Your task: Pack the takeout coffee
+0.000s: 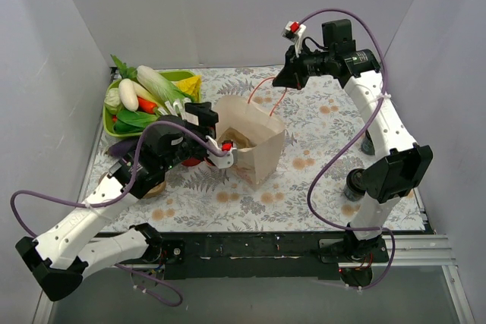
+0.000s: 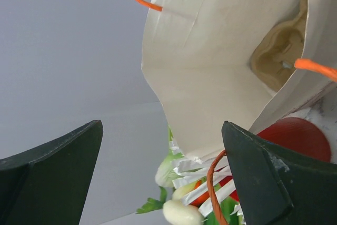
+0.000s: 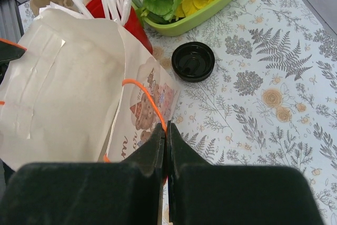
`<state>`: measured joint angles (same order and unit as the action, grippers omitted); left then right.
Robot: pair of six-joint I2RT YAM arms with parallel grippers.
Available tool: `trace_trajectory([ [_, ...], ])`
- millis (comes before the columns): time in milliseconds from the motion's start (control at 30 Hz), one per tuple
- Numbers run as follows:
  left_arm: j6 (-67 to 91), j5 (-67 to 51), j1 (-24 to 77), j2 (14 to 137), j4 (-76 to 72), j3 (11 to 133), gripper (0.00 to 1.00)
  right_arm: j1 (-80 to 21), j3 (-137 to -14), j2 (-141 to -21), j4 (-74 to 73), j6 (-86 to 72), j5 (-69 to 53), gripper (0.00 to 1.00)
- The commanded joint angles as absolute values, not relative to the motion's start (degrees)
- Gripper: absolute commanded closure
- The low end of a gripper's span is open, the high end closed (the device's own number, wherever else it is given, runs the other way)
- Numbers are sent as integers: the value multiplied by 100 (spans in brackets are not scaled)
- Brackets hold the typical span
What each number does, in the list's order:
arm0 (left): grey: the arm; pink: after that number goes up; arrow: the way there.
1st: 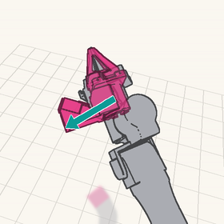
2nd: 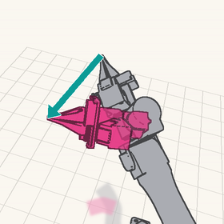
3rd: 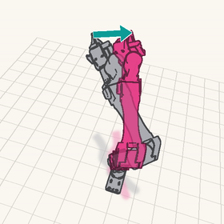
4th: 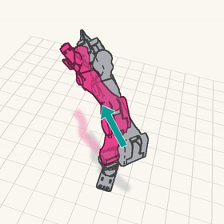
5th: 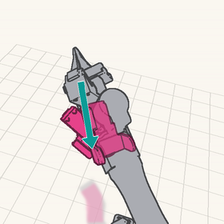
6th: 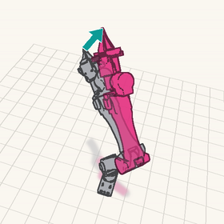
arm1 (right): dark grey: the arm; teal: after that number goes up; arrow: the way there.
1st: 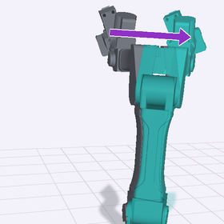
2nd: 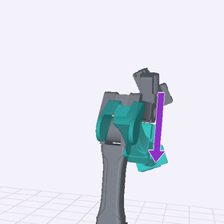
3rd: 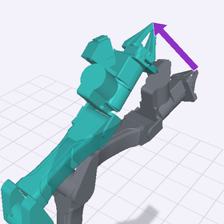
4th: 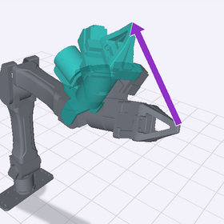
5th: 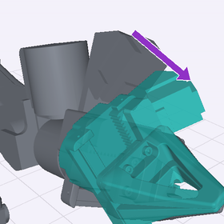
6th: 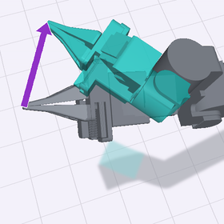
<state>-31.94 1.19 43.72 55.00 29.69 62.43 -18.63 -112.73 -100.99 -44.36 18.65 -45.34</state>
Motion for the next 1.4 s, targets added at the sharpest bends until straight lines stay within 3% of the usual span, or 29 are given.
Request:
trace_trajectory([
  [0, -4210, 570, 4403, 5273, 1815, 5933, 2, -1670, -11487, -10204, -4114, 1591, -4728, 99],
  [167, -4509, 1639, 4403, 5685, 1705, 6143, 2, -1679, -11566, -10248, -4061, 1503, -4869, 99],
  [367, -3368, 2697, 4403, 6459, 2249, 6863, 2, -1661, -11523, -10239, -4052, 1459, -4983, 99],
  [533, -1646, 2953, 4403, 7162, 4190, 8480, 2, -1538, -11505, -10230, -4008, 1363, -5080, 99],
  [900, -818, 3234, 4421, 7593, 5641, 8850, 2, -1090, -11549, -10116, -3920, 1099, -5282, 99],
  [1367, -1177, 4508, 4412, 7753, 5959, 8728, 2, -897, -11426, -10099, -3876, 1028, -5405, 99],
])
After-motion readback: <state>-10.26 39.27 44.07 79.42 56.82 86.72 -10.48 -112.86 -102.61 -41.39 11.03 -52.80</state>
